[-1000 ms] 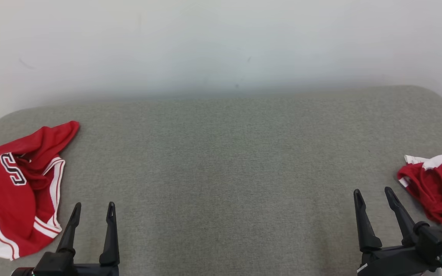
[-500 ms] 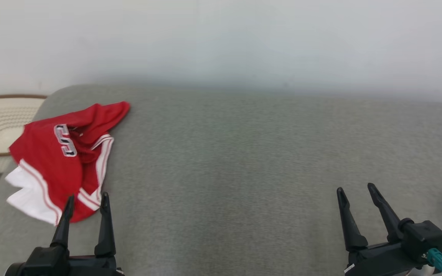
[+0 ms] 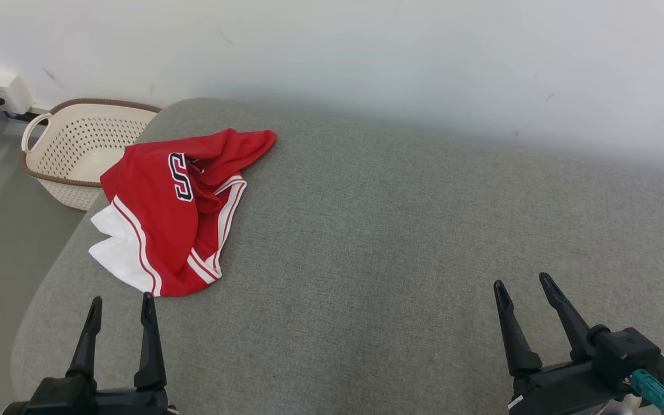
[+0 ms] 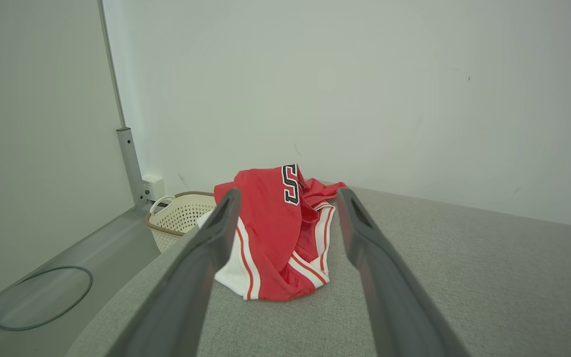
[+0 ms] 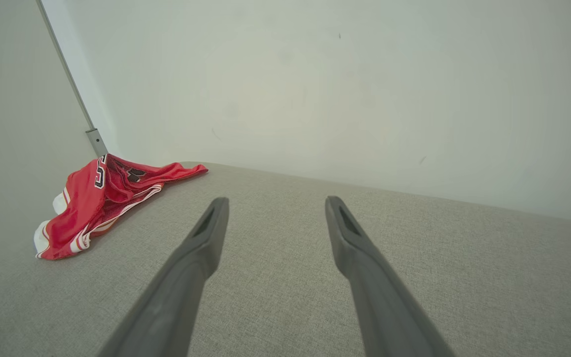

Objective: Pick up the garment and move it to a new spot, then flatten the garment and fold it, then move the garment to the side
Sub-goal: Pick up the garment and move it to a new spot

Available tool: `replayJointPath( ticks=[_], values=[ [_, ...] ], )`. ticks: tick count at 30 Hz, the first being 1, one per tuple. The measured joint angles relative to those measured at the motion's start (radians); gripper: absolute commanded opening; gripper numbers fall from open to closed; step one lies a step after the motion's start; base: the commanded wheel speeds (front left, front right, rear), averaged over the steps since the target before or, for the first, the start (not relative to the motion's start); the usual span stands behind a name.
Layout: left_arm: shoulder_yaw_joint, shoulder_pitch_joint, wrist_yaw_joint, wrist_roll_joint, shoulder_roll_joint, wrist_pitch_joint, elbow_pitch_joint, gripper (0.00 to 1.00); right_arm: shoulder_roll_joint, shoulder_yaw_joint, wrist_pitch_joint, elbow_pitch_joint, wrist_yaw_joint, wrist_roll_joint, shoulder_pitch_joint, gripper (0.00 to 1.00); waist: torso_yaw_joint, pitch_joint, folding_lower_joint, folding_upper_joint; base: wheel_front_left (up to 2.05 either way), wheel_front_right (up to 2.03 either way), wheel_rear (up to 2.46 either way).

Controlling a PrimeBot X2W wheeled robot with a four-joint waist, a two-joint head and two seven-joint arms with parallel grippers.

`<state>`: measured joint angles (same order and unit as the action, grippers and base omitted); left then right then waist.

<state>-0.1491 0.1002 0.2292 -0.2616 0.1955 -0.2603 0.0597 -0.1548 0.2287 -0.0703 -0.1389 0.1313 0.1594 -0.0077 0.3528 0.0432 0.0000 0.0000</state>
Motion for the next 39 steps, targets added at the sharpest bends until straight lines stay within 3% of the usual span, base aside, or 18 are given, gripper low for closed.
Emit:
replayJointPath(
  ticks=[12, 21, 28, 39],
  values=[
    [0.049, 0.030, -0.010, 0.028, -0.017, 0.000, 0.044, 1.00, -0.008, -0.003, 0.001, 0.002, 0.000, 0.014, -0.008, 1.00, 0.001, 0.012, 0.0000, 0.0000, 0.00, 0.00, 0.00],
    [0.146, 0.262, -0.014, 0.033, 0.086, 0.053, 0.072, 1.00, -0.031, -0.008, 0.014, -0.032, 0.000, 0.016, -0.028, 1.00, -0.010, 0.054, 0.0000, 0.0001, 0.00, 0.00, 0.00],
    [0.194, 0.440, -0.072, -0.069, 0.141, 0.156, -0.177, 1.00, -0.072, 0.009, 0.026, -0.049, 0.000, 0.024, -0.083, 1.00, -0.039, 0.124, 0.0001, 0.0001, 0.00, 0.00, 0.00],
    [0.196, 0.602, -0.169, -0.192, 0.127, 0.250, -0.724, 1.00, -0.139, 0.020, 0.036, -0.057, 0.000, 0.047, -0.159, 1.00, -0.095, 0.283, 0.0002, 0.0002, 0.00, 0.00, 0.00]
  ],
)
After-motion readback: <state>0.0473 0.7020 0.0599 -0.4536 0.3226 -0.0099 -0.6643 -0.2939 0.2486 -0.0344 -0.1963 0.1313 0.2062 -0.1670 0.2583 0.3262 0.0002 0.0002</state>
